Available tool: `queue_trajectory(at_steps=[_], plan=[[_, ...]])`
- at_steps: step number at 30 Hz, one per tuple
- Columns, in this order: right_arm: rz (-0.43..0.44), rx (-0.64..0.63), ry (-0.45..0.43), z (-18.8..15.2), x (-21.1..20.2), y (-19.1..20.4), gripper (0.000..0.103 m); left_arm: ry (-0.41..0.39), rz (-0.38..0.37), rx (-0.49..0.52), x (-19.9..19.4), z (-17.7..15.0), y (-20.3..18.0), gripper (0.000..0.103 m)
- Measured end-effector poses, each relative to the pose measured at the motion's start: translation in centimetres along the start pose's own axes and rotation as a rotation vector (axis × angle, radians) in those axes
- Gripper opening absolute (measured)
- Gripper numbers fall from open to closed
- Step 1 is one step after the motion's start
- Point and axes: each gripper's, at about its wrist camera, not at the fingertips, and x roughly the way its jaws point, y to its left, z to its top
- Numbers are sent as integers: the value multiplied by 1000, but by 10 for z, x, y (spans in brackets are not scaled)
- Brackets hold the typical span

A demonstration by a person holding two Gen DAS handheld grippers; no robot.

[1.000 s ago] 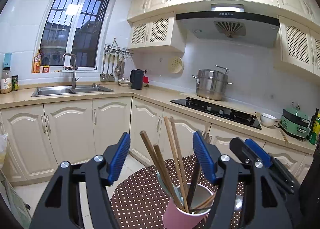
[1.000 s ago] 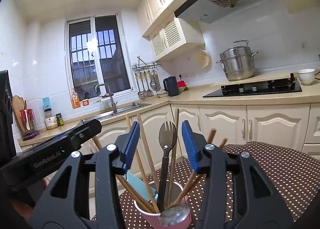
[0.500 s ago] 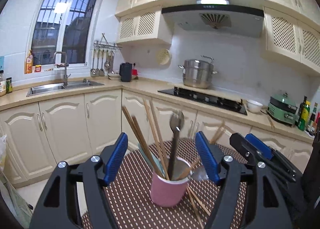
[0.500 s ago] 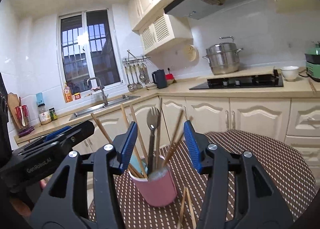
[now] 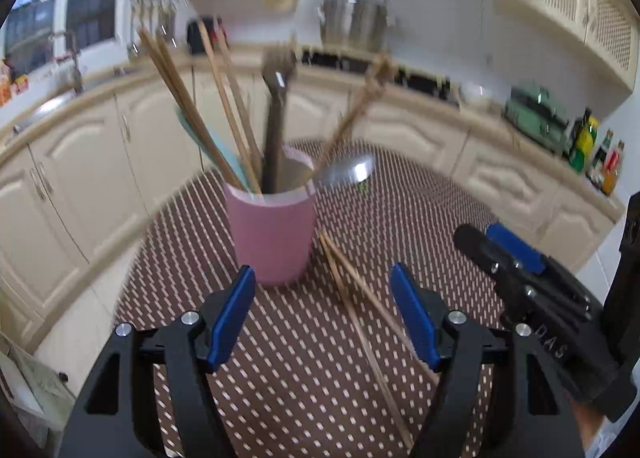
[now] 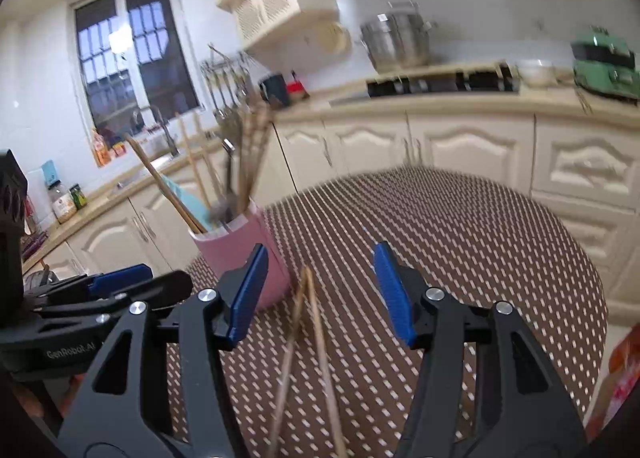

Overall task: Organize utensils
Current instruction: 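Move both tools back to the last two chopsticks beside the cup, then close the left tool on a chopstick while the right tool grasps the other chopstick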

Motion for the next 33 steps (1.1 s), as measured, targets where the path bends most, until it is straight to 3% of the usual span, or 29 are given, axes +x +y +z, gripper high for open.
queue_trajectory(at_steps=[4,12,28,29,33], plan=[[-33,24,58,-13,2,-17,57,128,-17,-28,27,-9,-1,69],[-82,69,151,-36,6,-48,60,241,7,-8,66,-22,-12,69],[-65,128,208,-51,18,-62,60,294,74,-25,119,-7,-22,68],[-64,128,210,-51,18,-62,60,294,75,-23,121,-6,-22,66],[-62,128,217,-50,20,-64,60,301,117,14,136,0,-28,39]])
